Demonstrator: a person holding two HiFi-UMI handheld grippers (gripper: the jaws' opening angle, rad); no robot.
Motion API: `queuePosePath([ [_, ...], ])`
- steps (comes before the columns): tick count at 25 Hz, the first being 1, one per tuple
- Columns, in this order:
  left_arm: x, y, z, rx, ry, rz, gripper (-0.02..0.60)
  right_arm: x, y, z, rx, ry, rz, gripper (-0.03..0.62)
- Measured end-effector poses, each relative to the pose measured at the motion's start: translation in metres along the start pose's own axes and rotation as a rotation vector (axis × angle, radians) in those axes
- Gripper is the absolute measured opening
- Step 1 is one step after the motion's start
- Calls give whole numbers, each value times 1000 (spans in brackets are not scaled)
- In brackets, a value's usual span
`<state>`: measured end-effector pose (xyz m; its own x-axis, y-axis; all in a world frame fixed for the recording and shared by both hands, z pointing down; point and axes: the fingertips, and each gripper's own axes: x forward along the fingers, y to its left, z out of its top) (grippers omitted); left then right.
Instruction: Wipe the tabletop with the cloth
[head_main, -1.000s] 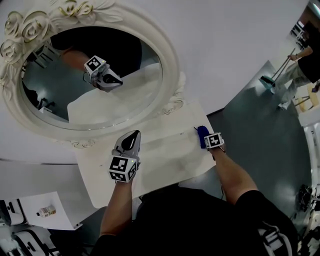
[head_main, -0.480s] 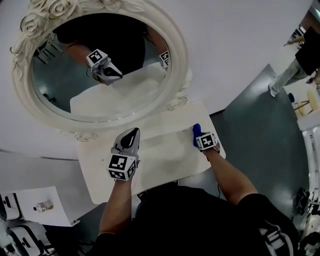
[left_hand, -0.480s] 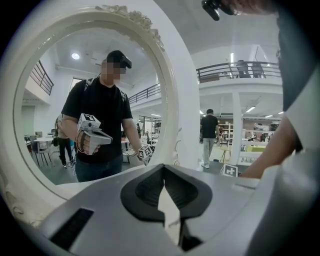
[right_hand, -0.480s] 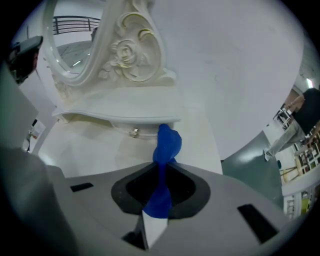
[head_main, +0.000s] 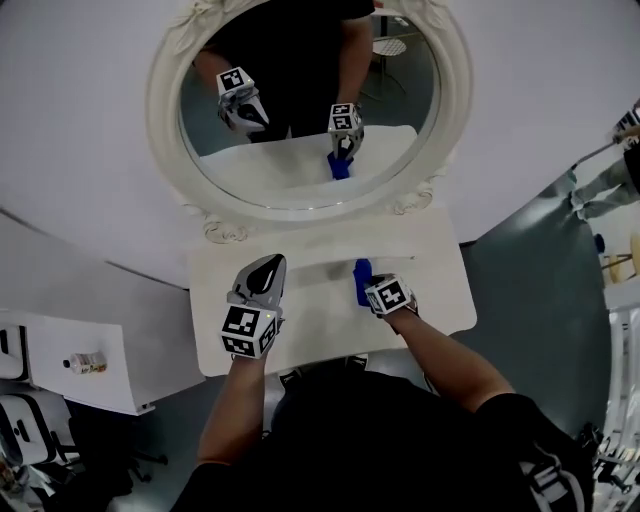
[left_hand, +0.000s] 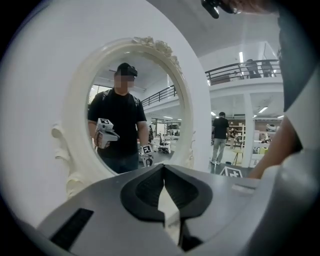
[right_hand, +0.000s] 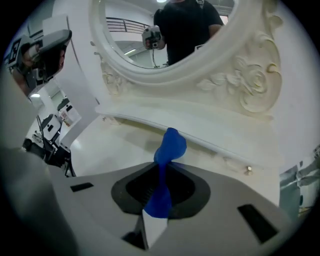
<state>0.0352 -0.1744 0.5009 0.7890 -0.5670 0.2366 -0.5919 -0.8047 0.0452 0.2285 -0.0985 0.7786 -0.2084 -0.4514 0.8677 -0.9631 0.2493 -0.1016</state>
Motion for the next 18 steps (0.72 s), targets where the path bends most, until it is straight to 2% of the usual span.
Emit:
queuePosePath([
  [5,-74,53,-14,-28,4,117,14,27,109,47,-111,-16,138,43],
  [10,-141,96,-28,-50,11,222,14,53,219,76,-217,-14,273,43],
  [18,-220,146,-50,-78,32,340,14,88,358,90,-258,35,454,43],
])
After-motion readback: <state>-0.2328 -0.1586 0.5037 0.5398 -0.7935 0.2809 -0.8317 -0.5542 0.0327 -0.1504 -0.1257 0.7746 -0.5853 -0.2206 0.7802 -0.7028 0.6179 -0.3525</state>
